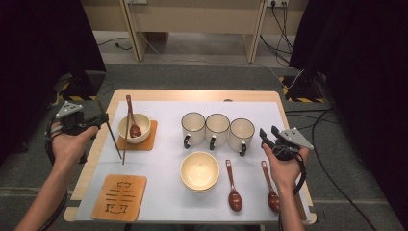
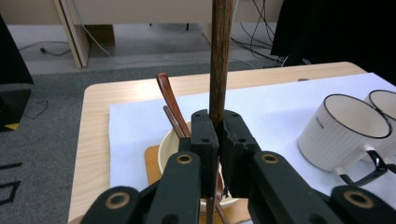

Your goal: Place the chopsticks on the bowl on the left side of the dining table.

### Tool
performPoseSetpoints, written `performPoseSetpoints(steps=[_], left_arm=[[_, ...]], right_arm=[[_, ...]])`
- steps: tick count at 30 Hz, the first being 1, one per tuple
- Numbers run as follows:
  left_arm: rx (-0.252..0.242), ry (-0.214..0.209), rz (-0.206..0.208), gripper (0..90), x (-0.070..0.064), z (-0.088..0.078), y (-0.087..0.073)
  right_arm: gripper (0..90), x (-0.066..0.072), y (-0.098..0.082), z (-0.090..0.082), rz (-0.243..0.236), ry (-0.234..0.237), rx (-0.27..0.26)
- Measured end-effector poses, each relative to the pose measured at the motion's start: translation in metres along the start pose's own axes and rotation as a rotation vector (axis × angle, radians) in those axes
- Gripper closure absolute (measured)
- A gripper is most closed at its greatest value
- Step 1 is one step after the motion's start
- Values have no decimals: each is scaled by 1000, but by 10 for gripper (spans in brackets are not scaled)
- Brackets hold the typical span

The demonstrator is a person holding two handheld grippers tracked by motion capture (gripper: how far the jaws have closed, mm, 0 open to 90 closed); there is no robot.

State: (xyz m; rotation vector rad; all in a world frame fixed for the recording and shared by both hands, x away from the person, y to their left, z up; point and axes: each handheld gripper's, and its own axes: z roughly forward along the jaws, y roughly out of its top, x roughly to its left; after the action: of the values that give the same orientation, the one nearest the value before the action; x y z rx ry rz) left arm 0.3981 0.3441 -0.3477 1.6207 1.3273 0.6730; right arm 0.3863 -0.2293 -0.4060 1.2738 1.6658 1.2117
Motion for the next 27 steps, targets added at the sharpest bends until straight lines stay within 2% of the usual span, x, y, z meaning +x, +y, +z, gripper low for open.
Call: performPoseSetpoints(steps=[3,4,15,18,19,20,21,22,26,27], left_arm=[[20,-2,-4,836,1,7,-1],[33,-1,-12,836,2,14,-2],[32,29,-74,836,10,42,2],[41,51,-117,836,16,62,3],[41,51,-117,836,16,62,3],[52,68,-140,836,19,74,3],[52,68,-140,836,19,74,3],[72,87,-162,836,23,85,3],[106,113,-201,835,26,103,2],[106,113,-201,835,26,103,2]], right_arm=[[526,1,0,1,-1,4,-3],[526,1,0,0,-3,2,2],[526,1,-1,0,-11,-1,1],[527,3,-1,1,-13,4,1],[527,3,-1,1,-13,4,1],[527,4,-2,2,-15,4,1],[527,4,-2,2,-15,4,1],[527,4,-2,2,-17,6,0],[528,4,-2,3,-14,8,4],[528,4,-2,3,-12,9,4]])
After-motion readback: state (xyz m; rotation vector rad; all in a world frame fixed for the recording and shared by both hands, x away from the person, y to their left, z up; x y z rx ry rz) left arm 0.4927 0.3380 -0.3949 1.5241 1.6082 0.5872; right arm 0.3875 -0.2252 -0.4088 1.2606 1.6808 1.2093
